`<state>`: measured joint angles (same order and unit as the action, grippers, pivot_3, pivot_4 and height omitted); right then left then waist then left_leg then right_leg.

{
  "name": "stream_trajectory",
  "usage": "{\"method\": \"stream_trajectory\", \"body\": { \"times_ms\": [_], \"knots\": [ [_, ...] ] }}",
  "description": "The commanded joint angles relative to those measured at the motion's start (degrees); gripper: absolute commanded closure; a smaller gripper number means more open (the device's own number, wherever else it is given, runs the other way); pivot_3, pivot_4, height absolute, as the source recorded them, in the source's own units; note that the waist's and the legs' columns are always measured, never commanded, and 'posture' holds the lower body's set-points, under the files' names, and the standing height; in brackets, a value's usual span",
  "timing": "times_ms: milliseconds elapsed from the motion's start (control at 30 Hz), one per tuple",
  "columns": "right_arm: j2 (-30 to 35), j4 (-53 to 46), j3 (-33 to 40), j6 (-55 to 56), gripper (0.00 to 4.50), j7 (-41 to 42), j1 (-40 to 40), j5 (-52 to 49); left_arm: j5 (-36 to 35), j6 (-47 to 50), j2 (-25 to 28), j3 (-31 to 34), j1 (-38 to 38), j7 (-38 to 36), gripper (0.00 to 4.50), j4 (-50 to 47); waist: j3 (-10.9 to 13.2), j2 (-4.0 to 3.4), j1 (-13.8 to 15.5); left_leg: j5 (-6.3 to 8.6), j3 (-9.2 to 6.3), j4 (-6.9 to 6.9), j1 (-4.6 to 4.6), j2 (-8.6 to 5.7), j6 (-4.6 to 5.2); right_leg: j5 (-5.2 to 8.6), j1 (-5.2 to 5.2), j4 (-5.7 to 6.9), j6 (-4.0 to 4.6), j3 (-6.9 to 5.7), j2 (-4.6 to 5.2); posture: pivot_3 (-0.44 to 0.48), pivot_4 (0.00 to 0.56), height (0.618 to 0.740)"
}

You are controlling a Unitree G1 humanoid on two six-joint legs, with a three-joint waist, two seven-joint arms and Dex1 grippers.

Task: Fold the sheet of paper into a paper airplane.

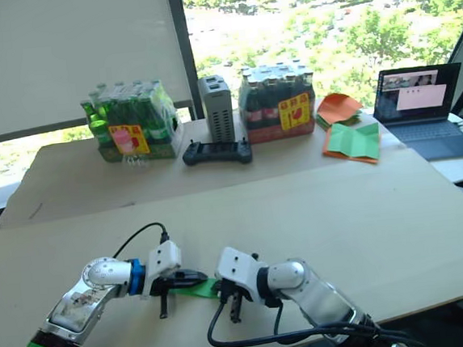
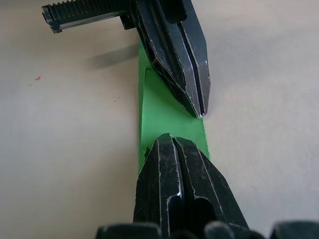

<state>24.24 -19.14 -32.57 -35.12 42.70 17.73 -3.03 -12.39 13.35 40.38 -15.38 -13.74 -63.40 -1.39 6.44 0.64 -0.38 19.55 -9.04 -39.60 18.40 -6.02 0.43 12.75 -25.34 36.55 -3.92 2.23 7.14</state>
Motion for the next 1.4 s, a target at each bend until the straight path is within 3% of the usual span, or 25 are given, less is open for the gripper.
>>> {"method": "stream_trajectory", "body": {
  "times_ms": [33, 667, 967, 1200, 1400],
  "knots": [
    [1.25, 1.96, -0.88, -2.89, 4.45, 0.14, -0.95, 1.19, 3.67, 1.20, 2.66, -0.49, 3.69, 0.28, 4.50, 5.97, -0.02, -0.03, -0.20, 0.02, 0.00, 0.17, -0.25, 0.05, 0.04, 0.01, 0.25, -0.18, -0.01, -0.01, -0.03, 0.000, 0.150, 0.717],
    [1.74, 1.02, -1.18, -3.42, 4.45, 0.83, -1.10, 1.06, 2.94, -1.41, 8.49, 7.15, 10.77, 0.47, 4.50, 7.91, -0.08, -0.26, -0.97, 0.38, 0.21, 0.81, -1.29, 0.87, -0.15, 0.09, 0.97, -0.62, 0.21, -0.02, -0.77, 0.000, 0.150, 0.717],
    [1.36, -0.36, -0.67, -2.68, 4.45, 1.13, -0.51, 0.64, 0.67, 1.09, 7.74, 11.65, 12.11, 4.20, 4.50, 1.63, -0.03, -0.45, -0.92, 0.54, 0.22, 0.83, -1.28, 0.90, 0.07, 0.11, 0.92, -0.62, 0.25, -0.02, -0.81, 0.000, 0.150, 0.717],
    [1.78, -3.45, 0.56, 3.65, 4.45, 2.25, -0.87, -0.41, -8.51, 9.11, 5.31, 21.08, 13.78, 9.20, 4.50, -11.89, 0.37, -0.24, -0.62, 0.39, 0.23, 0.75, -0.75, 0.87, -0.26, 0.10, 0.35, -0.58, 0.27, -0.01, -0.79, 0.000, 0.150, 0.717],
    [-1.72, -6.68, 8.65, 7.22, 4.45, -0.05, -0.57, -4.75, -19.35, 17.67, 1.51, 30.68, 15.89, 14.34, 4.50, -21.34, 0.54, 0.01, -0.48, 0.34, 0.25, 0.44, 0.43, 0.81, -0.35, -0.03, -0.80, -0.45, 0.41, -0.07, -0.70, 0.000, 0.150, 0.717]
  ]
}}
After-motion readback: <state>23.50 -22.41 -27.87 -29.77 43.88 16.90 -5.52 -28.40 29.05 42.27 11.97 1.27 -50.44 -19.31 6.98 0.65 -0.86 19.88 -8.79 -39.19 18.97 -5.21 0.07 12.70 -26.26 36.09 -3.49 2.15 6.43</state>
